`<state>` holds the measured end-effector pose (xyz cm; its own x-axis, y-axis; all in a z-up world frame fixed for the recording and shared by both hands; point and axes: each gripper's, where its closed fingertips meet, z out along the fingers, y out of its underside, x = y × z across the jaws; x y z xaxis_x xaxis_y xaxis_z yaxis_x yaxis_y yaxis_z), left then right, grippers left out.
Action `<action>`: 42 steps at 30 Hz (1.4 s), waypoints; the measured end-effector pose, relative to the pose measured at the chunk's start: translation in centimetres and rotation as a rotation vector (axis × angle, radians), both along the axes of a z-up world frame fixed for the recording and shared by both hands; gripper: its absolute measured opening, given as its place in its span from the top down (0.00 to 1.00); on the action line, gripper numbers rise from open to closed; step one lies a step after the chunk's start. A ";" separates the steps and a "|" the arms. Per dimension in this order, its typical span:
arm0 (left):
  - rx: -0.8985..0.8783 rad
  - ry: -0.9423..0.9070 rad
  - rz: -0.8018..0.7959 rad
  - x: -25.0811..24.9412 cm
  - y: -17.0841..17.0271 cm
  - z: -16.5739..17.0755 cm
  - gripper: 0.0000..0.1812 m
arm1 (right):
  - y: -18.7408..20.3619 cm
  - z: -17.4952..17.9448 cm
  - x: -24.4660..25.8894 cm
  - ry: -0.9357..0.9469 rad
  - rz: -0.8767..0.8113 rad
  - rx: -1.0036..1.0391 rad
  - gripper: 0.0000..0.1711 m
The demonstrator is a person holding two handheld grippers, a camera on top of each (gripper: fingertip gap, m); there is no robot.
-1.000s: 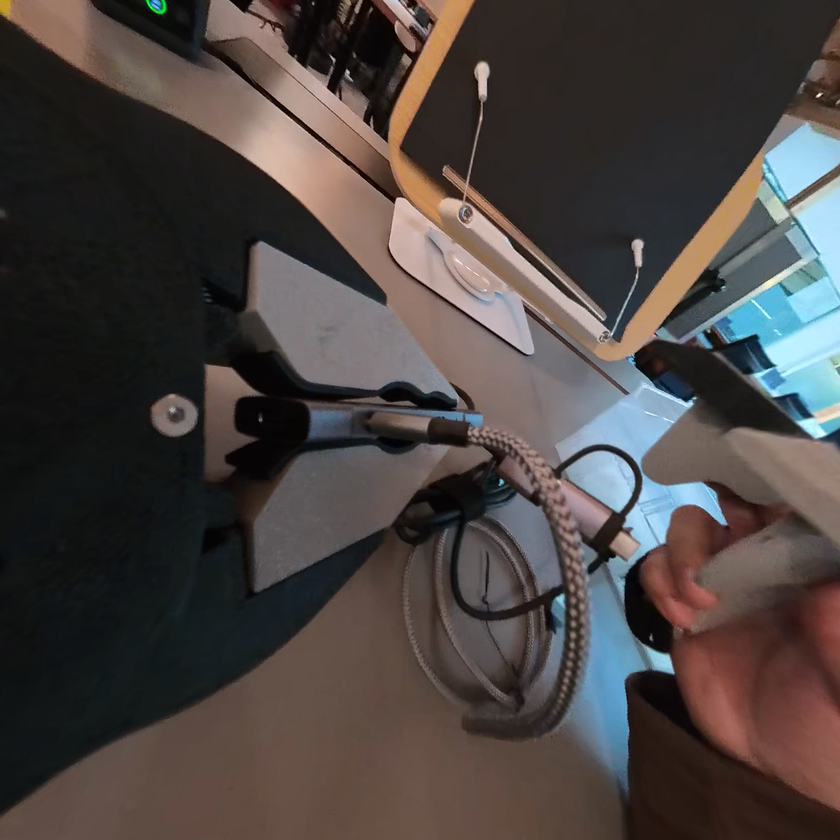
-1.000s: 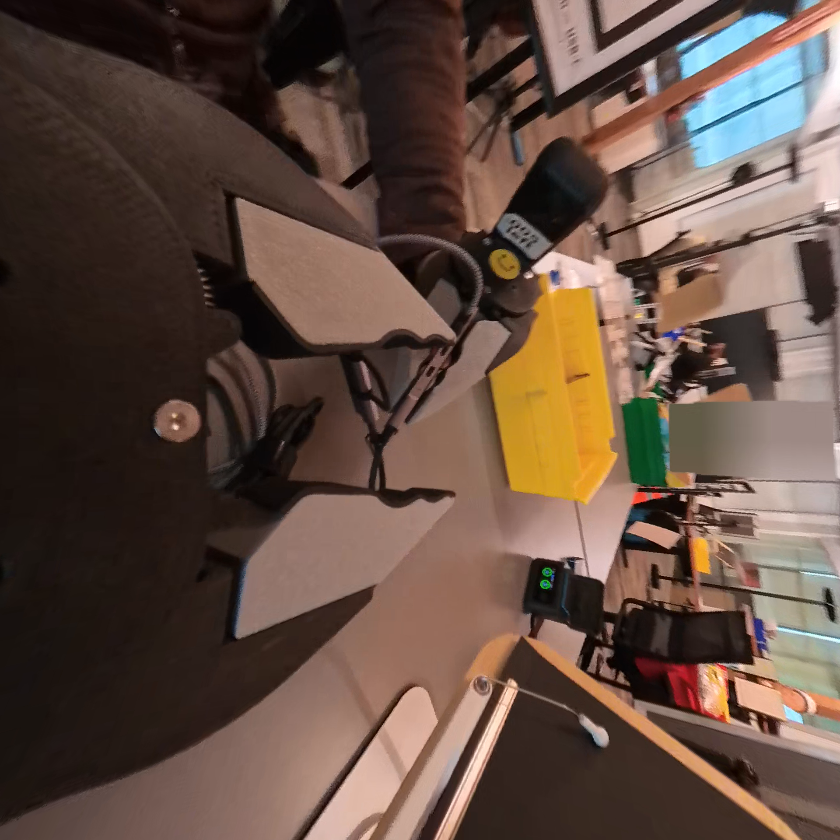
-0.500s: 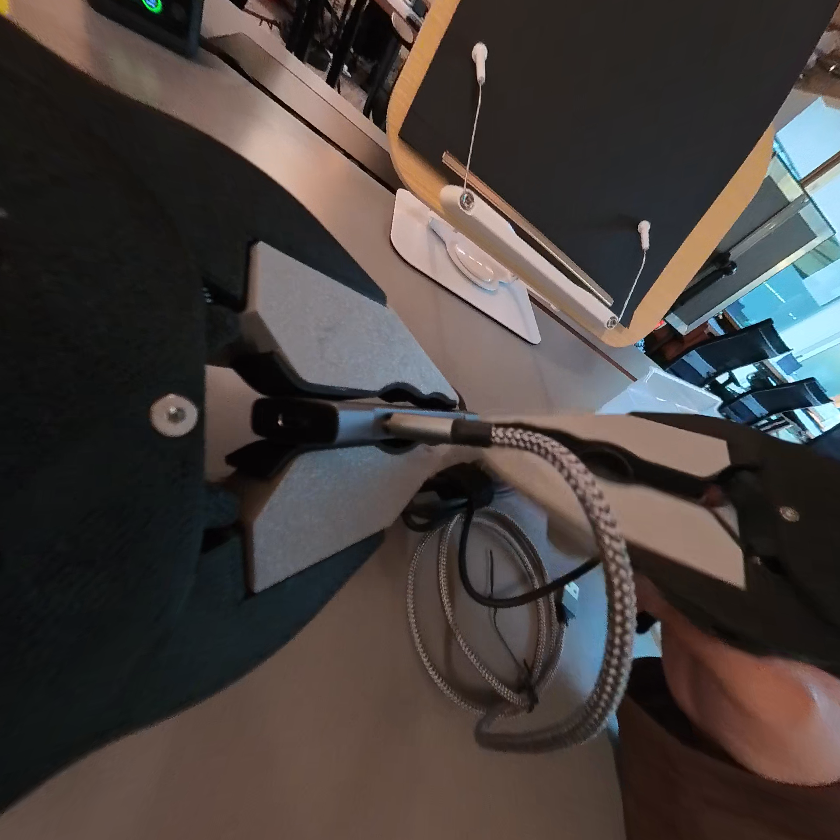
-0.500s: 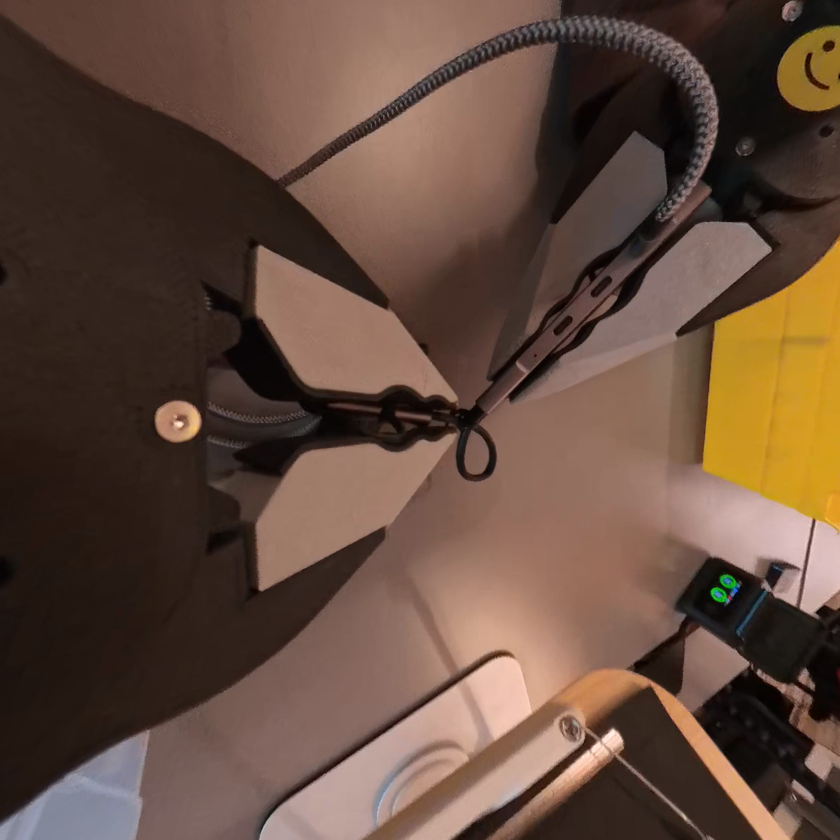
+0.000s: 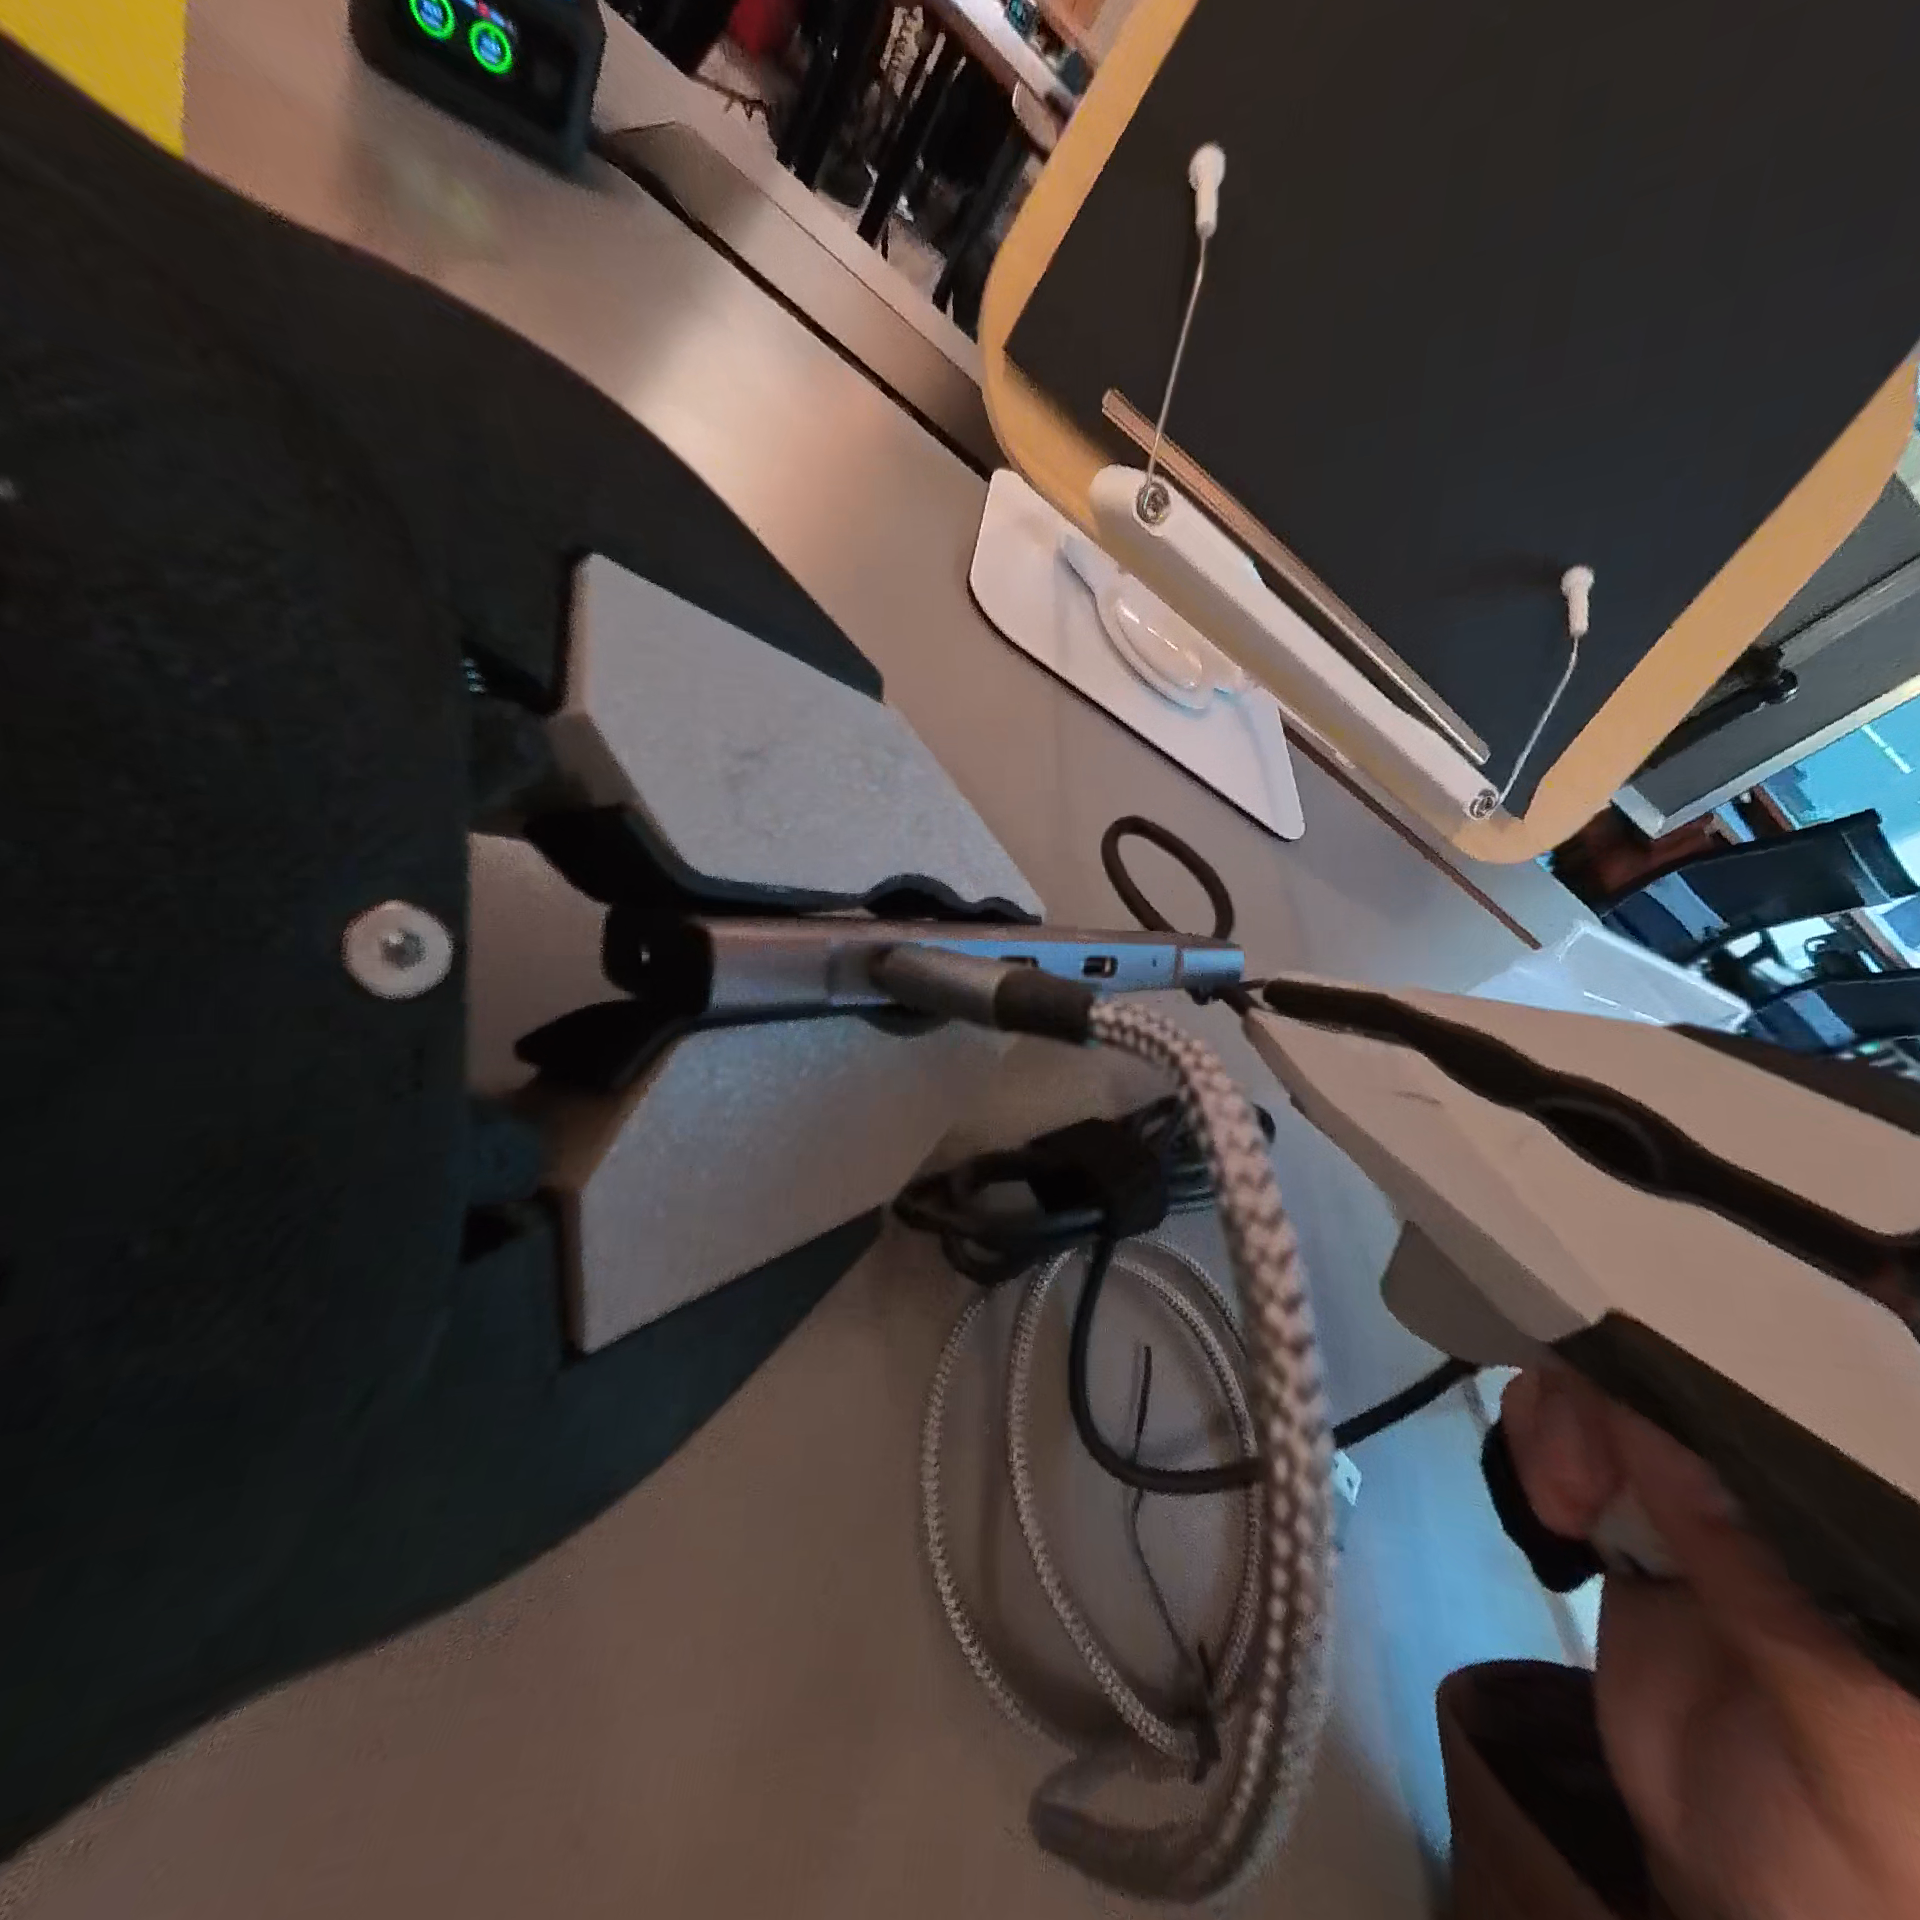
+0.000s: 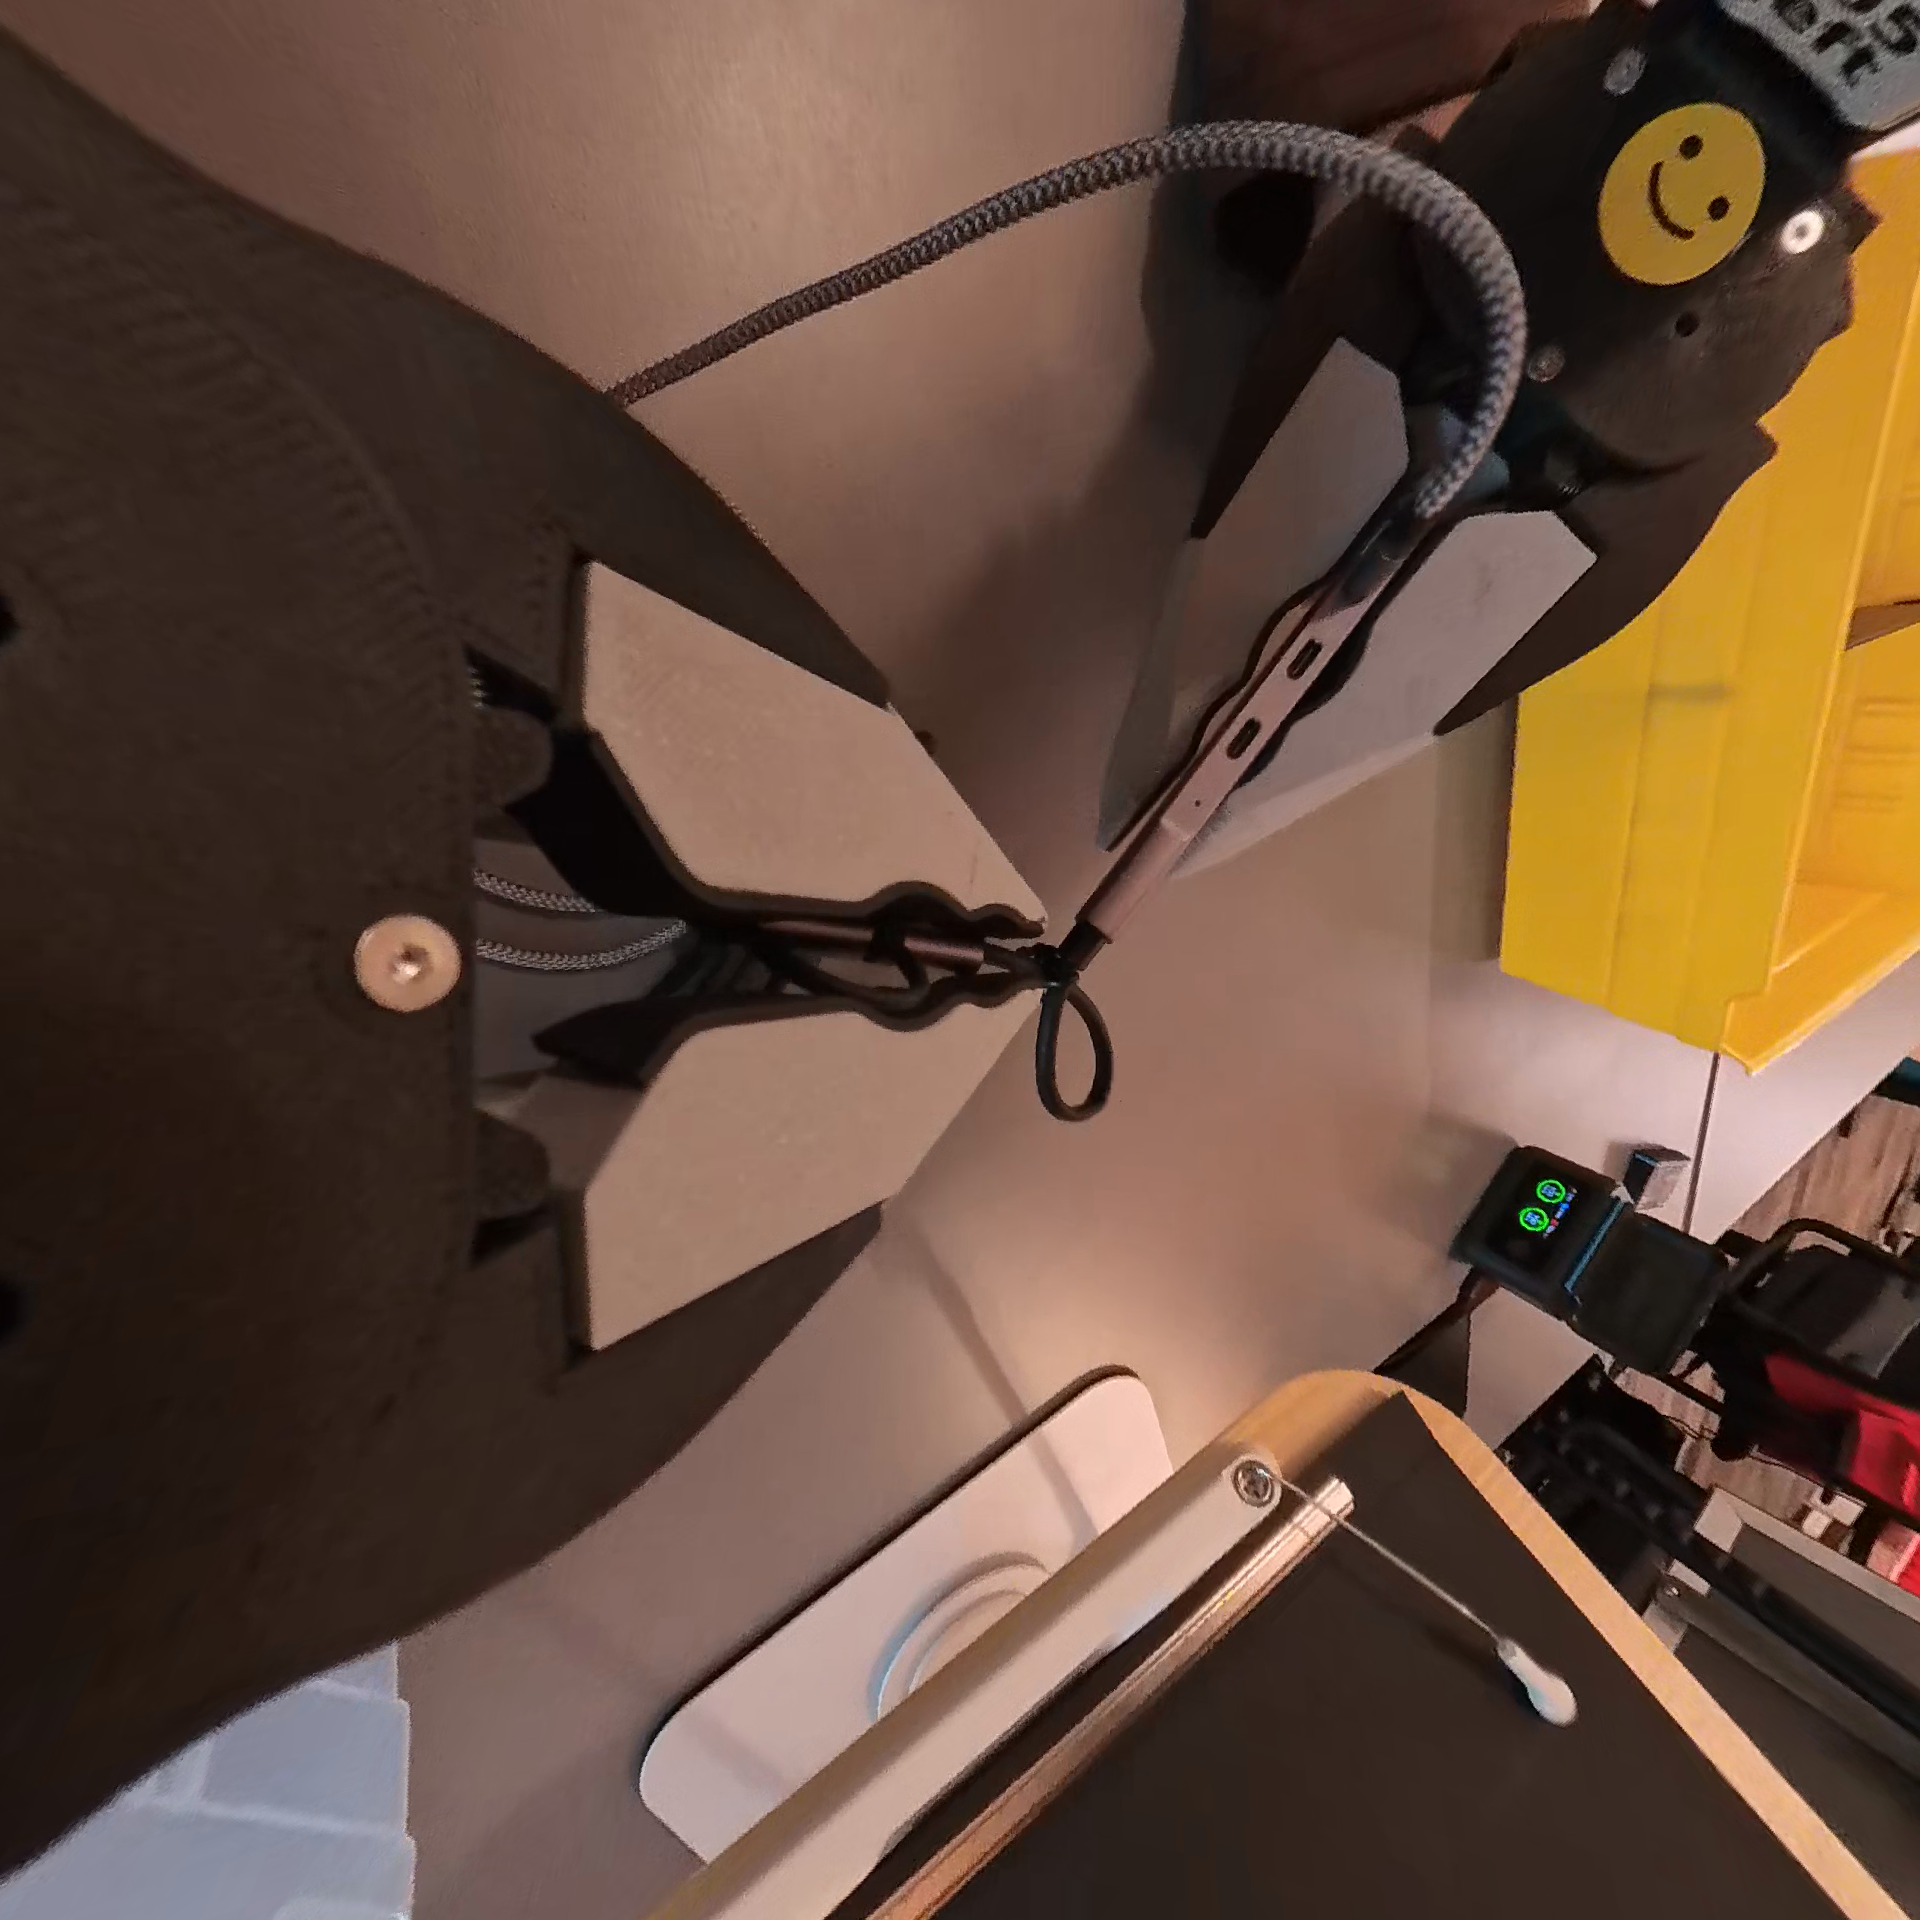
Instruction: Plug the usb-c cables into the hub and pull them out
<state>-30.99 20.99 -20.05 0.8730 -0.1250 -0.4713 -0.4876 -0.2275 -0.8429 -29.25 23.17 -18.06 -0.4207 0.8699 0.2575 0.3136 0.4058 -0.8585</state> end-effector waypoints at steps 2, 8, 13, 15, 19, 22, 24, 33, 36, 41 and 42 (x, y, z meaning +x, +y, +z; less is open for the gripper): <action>-0.005 -0.006 -0.001 0.0 0.0 0.0 0.97 | 0.0 -0.3 -0.1 -0.005 -0.002 0.012 0.98; 0.010 -0.067 -0.038 0.5 0.0 0.3 0.95 | -0.4 -0.9 -0.2 -0.033 0.010 0.012 0.98; -0.005 -0.022 -0.037 0.8 -0.1 0.2 0.96 | -0.7 -0.7 -0.1 -0.029 0.033 -0.041 1.00; -0.022 -0.042 -0.029 0.6 -0.1 0.1 0.96 | -0.5 -0.7 -0.2 -0.032 0.024 -0.061 0.96; -0.036 -0.060 0.060 -1.4 -0.5 0.0 0.96 | 0.8 0.8 -0.2 0.032 -0.025 -0.077 0.91; -0.010 -0.056 0.124 -2.9 -0.8 0.3 0.96 | 1.9 3.8 0.7 0.142 -0.041 -0.181 0.93; -0.012 -0.057 0.145 -3.5 -0.8 0.1 0.96 | 2.5 5.8 1.6 0.213 -0.033 -0.275 0.96; -0.004 -0.023 0.194 -4.8 -1.0 0.4 0.96 | 3.2 4.9 6.4 0.163 -0.042 -0.356 1.00; 0.005 -0.034 0.218 -5.4 -1.1 0.6 0.96 | 2.8 2.6 8.6 -0.012 -0.104 -0.279 0.95; -0.006 -0.028 0.233 -5.5 -1.0 0.4 0.96 | 0.0 -1.0 12.1 -0.314 -0.129 -0.434 0.71; -0.005 -0.022 0.229 -5.3 -1.0 0.4 0.96 | 0.2 -1.7 12.3 -0.334 -0.165 -0.452 0.71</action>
